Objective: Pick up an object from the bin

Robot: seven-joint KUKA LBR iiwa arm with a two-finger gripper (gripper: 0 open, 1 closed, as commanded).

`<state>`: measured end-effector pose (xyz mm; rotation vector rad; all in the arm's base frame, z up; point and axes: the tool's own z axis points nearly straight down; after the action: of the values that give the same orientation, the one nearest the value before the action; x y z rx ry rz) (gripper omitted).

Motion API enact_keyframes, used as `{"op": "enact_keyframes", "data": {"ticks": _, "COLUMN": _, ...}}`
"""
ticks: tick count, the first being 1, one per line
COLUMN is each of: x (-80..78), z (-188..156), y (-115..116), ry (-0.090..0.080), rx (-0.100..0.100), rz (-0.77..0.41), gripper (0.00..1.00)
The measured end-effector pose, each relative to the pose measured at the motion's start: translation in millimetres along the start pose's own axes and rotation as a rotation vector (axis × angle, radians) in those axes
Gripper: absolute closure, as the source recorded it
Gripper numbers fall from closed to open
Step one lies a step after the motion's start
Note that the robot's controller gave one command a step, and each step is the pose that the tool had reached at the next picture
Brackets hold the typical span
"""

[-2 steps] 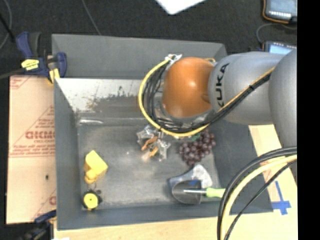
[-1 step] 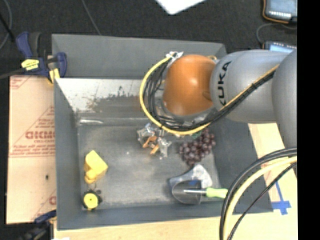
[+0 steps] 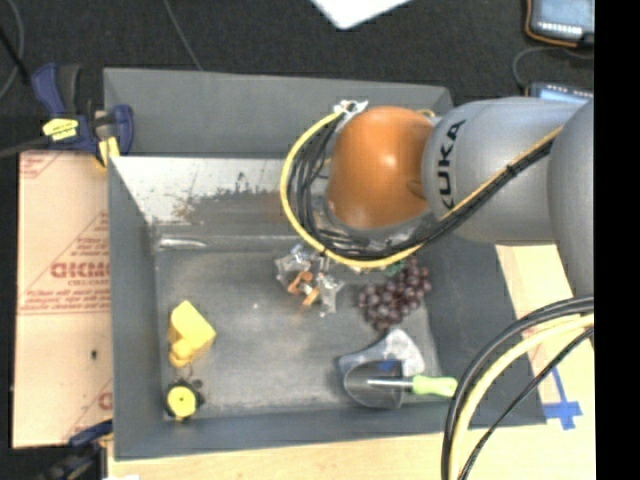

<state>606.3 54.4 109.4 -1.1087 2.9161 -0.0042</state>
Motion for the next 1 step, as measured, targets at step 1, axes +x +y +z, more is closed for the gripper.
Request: {"op": "enact_keyframes", "data": {"ticks": 1, "x": 0.7, "z": -7.9, "y": 0.5, "ry": 0.003, "rx": -0.003, "rz": 0.001, "gripper": 1.00}}
